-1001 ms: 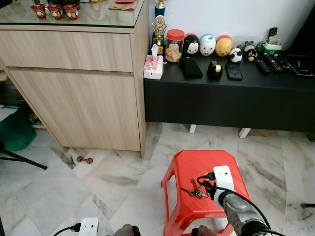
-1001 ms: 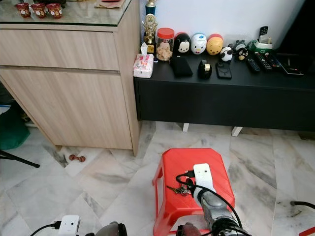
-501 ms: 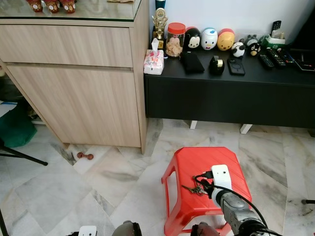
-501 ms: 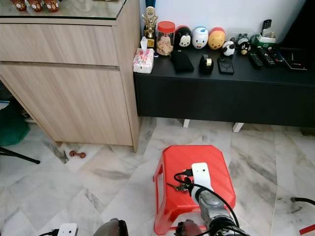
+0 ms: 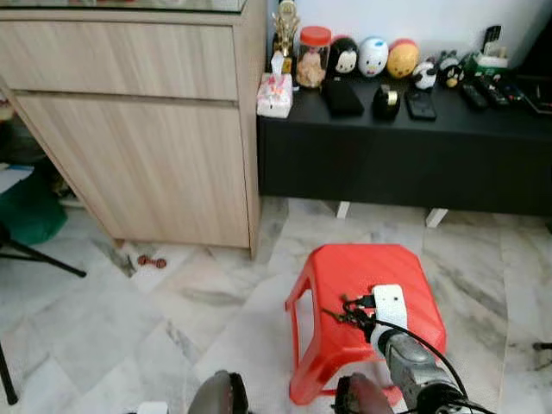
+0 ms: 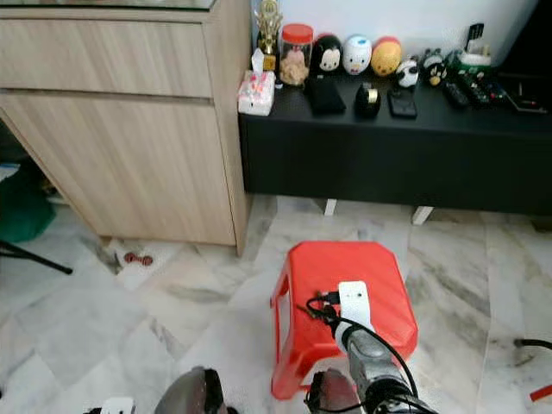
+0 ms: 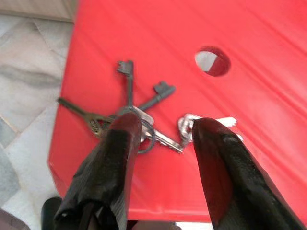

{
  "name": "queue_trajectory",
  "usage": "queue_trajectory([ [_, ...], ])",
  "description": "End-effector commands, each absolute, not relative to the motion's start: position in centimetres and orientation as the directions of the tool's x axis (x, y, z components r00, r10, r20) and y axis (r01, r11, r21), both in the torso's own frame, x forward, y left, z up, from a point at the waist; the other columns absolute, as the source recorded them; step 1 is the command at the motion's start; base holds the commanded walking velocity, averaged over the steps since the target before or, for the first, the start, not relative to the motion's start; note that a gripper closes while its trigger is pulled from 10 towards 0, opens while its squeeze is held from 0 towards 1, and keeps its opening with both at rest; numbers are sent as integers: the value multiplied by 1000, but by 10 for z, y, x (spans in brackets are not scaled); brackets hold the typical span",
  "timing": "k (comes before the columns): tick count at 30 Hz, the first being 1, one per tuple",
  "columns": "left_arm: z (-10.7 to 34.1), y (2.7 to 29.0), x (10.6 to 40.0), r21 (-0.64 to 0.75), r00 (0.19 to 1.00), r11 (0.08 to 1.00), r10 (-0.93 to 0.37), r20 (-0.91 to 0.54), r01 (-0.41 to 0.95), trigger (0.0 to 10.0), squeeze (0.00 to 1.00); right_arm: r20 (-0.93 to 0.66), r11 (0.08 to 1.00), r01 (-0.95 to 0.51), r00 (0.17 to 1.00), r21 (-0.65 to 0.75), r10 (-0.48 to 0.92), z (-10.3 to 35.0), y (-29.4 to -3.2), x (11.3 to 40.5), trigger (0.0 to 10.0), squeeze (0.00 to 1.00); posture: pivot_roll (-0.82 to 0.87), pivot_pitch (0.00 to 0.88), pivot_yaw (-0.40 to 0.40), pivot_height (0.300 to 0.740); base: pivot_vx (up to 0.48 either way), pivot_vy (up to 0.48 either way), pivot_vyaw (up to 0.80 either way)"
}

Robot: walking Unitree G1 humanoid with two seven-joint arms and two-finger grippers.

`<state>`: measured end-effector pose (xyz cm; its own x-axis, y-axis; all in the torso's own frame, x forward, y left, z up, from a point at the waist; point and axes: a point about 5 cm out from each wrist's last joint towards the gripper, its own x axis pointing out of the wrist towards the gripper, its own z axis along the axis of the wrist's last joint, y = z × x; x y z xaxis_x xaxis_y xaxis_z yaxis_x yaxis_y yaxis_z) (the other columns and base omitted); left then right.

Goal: Hang keys on a hook

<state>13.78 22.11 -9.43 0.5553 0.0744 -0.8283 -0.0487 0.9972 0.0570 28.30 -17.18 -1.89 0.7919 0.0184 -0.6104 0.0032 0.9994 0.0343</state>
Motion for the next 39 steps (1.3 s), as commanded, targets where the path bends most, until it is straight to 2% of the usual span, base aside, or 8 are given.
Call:
queue_trajectory([
  [1, -100, 214, 127, 40, 519, 999, 42, -854, -15, 10000, 0, -593, 996, 73, 804, 51, -29, -15, -178, 286, 10000, 0, 60, 124, -22, 605, 0, 0, 0],
  [5, -100, 215, 126, 42, 518, 999, 41, -854, -10, 10000, 0, -602, 992, 104, 797, 64, -45, -15, -182, 286, 10000, 0, 61, 126, -20, 605, 0, 0, 0],
  [39, -104, 217, 105, 51, 498, 999, 34, -867, 20, 10000, 0, -603, 993, 72, 798, 89, -3, -16, -176, 286, 10000, 0, 87, 192, -23, 605, 0, 0, 0],
])
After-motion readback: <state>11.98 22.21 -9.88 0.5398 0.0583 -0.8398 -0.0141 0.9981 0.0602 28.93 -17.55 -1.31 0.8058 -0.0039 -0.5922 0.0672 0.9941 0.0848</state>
